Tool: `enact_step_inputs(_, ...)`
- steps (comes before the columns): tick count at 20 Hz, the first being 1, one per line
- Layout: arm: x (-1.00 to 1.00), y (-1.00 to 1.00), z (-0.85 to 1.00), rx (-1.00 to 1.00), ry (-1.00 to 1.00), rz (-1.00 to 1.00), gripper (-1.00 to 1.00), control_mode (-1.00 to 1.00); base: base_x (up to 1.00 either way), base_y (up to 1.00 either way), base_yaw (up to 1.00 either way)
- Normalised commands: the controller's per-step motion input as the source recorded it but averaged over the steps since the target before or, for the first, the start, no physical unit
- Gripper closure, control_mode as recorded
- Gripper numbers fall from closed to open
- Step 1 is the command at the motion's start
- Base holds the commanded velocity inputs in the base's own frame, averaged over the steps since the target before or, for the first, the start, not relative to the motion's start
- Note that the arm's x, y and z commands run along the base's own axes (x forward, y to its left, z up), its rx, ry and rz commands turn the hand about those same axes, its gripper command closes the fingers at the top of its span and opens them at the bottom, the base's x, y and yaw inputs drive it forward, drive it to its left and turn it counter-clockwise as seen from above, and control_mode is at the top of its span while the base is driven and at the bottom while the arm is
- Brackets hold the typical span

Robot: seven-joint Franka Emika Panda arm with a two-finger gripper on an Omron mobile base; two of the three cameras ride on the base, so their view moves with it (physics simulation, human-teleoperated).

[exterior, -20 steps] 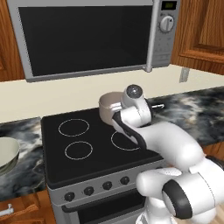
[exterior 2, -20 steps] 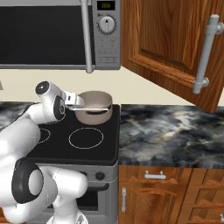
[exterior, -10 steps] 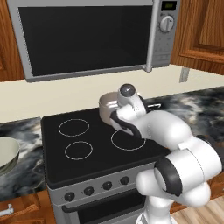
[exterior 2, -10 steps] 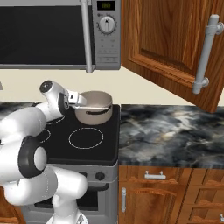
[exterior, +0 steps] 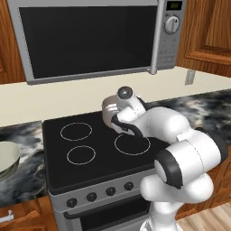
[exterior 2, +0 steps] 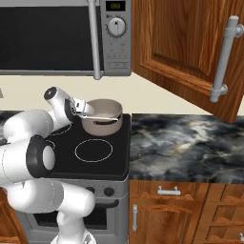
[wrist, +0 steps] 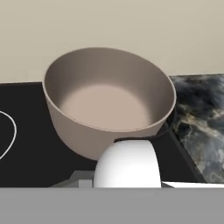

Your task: Open the cabinet and move the ladle to the pot. Then close the cabinet.

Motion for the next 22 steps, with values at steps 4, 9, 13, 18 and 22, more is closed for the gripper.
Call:
enact_step_inputs(4, 0.01, 0.0, 0.0, 0.0, 0.08, 0.0, 1.0, -1.0, 0.0, 0.0, 0.0)
enact_step_inputs(9, 0.05, 0.03, -0.01, 0.0, 0.03, 0.0, 1.0, -1.0, 0.0, 0.0, 0.0)
enact_step_inputs(13, 0.06, 0.14, -0.17, -0.01, -0.03, 0.0, 1.0, -1.0, 0.0, 0.0, 0.0)
enact_step_inputs(18, 0.12, 0.07, -0.2, -0.01, -0.05, 0.0, 1.0, -1.0, 0.0, 0.0, 0.0)
enact_step_inputs(22, 0.02, 0.01, 0.0, 0.0, -0.01, 0.0, 1.0, -1.0, 0.0, 0.0, 0.0)
